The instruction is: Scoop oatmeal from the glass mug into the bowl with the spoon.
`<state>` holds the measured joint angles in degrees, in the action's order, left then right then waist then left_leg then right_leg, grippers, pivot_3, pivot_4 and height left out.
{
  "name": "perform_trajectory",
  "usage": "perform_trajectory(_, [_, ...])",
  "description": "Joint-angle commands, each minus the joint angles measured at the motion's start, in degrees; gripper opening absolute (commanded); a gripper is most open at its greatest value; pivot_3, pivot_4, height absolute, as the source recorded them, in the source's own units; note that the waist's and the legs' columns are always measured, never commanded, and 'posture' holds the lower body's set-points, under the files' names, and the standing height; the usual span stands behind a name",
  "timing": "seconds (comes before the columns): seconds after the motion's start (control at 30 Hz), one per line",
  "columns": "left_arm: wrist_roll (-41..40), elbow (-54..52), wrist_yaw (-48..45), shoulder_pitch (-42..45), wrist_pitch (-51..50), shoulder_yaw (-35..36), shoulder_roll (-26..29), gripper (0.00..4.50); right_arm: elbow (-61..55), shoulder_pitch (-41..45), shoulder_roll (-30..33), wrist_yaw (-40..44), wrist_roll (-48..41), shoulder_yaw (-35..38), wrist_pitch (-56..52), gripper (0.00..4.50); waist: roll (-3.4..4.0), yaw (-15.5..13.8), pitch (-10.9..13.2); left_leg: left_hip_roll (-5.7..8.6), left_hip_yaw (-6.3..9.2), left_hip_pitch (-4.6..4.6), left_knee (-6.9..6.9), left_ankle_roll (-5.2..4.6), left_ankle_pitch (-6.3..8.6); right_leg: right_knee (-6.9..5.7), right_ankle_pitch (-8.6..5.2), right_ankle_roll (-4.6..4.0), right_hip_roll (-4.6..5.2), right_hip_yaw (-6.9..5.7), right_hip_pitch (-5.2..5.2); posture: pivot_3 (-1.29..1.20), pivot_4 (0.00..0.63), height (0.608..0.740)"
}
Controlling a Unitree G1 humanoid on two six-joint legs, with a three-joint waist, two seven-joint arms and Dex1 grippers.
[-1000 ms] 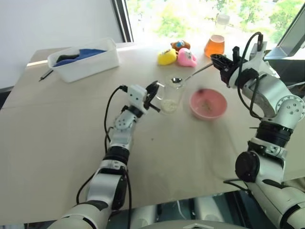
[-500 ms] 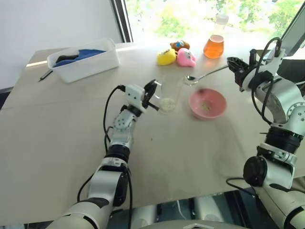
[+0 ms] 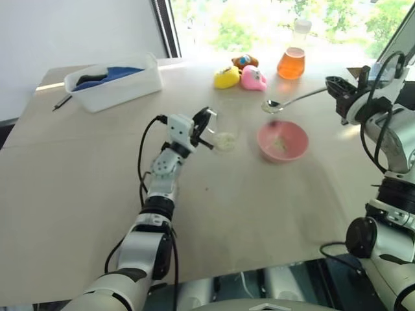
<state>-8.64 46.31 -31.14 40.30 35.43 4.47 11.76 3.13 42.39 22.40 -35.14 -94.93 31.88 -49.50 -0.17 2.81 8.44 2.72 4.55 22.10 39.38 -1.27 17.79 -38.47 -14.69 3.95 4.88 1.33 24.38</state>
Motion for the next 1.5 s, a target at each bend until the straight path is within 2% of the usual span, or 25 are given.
perform_trajectory(0.03, [-0.74,-1.06,-0.07,0.23,1.53,1.14,0.75,0.04,-3.09,-1.4,3.23,3.03,1.17,-1.57,-0.87,0.0,0.0,-0.07,0.0,0.0,-0.01,0.0,0.0,0.0,0.0,0.01,0.0,0.0,0.0,0.0,0.0,0.0,0.15,0.74])
perform_trajectory(0.23, [-0.67,-1.49,0.15,-0.44,1.52,1.03,0.91,0.04,-5.32,-2.37,7.48,11.09,11.58,-9.02,-2.74,0.0,0.0,-0.1,0.0,-0.01,-0.05,-0.02,0.0,-0.01,0.0,0.11,0.0,0.0,-0.01,0.05,0.0,0.0,0.15,0.74])
perform_trajectory(0.5, [-0.65,-2.08,0.73,-1.28,1.66,1.26,1.22,0.04,-14.15,2.87,16.89,31.48,38.0,-27.38,0.1,0.0,0.01,-0.12,0.0,0.0,-0.06,-0.03,0.0,-0.01,0.0,0.17,0.0,0.01,-0.02,0.05,0.01,0.0,0.15,0.74])
perform_trajectory(0.6, [-0.65,-2.25,0.99,-1.61,1.76,1.34,1.28,0.04,-19.4,4.33,20.98,41.89,46.72,-34.6,2.85,0.0,0.0,-0.25,0.0,-0.02,-0.01,-0.03,-0.02,0.0,0.0,0.19,0.0,0.01,-0.07,0.02,0.02,0.0,0.15,0.74])
perform_trajectory(0.7, [-0.54,-2.43,1.19,-1.87,1.87,1.2,1.15,0.04,-21.92,4.41,23.23,49.68,51.11,-37.26,4.84,0.0,-0.02,-0.42,-0.01,0.0,0.09,-0.01,-0.02,0.0,0.0,0.31,0.0,0.01,-0.05,-0.07,-0.03,0.0,0.15,0.74])
perform_trajectory(0.8, [-0.43,-2.57,1.43,-1.97,1.86,1.03,1.08,0.04,-21.82,4.18,24.01,54.1,55.47,-38.41,5.68,0.0,-0.02,-0.49,-0.01,0.04,0.12,-0.01,0.0,-0.01,0.0,0.41,0.02,0.05,0.01,-0.1,-0.1,0.0,0.15,0.74])
perform_trajectory(0.9, [-0.41,-2.65,1.6,-1.98,1.81,0.96,1.09,0.04,-19.81,3.37,21.85,53.74,56.03,-35.29,4.2,0.0,-0.02,-0.51,-0.01,0.06,0.16,-0.01,-0.01,0.0,0.0,0.41,0.03,0.05,0.03,-0.14,-0.1,0.0,0.15,0.74])
perform_trajectory(1.03, [-0.34,-2.9,1.57,-2.21,1.78,0.78,1.13,0.04,-15.2,5.39,15.98,48.07,52.37,-26.53,-0.13,0.0,-0.02,-0.52,-0.01,0.05,0.18,-0.02,-0.01,0.0,0.0,0.39,0.03,0.05,0.04,-0.13,-0.1,0.0,0.15,0.74])
perform_trajectory(1.17, [-0.33,-3.46,1.47,-2.68,1.7,0.66,1.22,0.04,-12.41,10.05,8.78,41.5,44.99,-17.15,-4.64,0.0,-0.01,-0.37,-0.01,0.05,0.17,-0.02,-0.02,0.01,0.0,0.37,0.03,0.05,0.05,-0.1,-0.08,0.0,0.15,0.74])
perform_trajectory(1.27, [-0.19,-3.75,1.44,-3.09,1.75,0.49,1.21,0.04,-11.58,14.14,2.26,35.98,35.67,-11.87,-8.58,0.0,-0.01,-0.26,-0.02,0.04,0.22,-0.02,-0.05,0.01,0.0,0.36,0.03,0.05,0.03,-0.09,-0.04,0.0,0.15,0.74])
perform_trajectory(1.4, [0.19,-4.07,1.59,-3.32,1.82,0.27,1.1,0.04,-11.32,16.12,-3.69,30.01,25.87,-8.95,-12.29,0.0,0.0,-0.27,-0.02,0.04,0.24,-0.03,-0.05,0.01,0.0,0.32,0.03,0.05,0.03,-0.04,-0.02,0.0,0.15,0.74])
perform_trajectory(1.5, [0.42,-4.5,1.85,-3.26,1.77,0.12,0.92,0.04,-11.58,15.25,-5.87,28.04,24.22,-10.65,-12.79,0.0,0.0,-0.43,-0.02,0.12,0.27,0.01,-0.03,0.01,0.0,0.32,0.03,0.05,0.09,-0.06,-0.02,0.0,0.15,0.74])
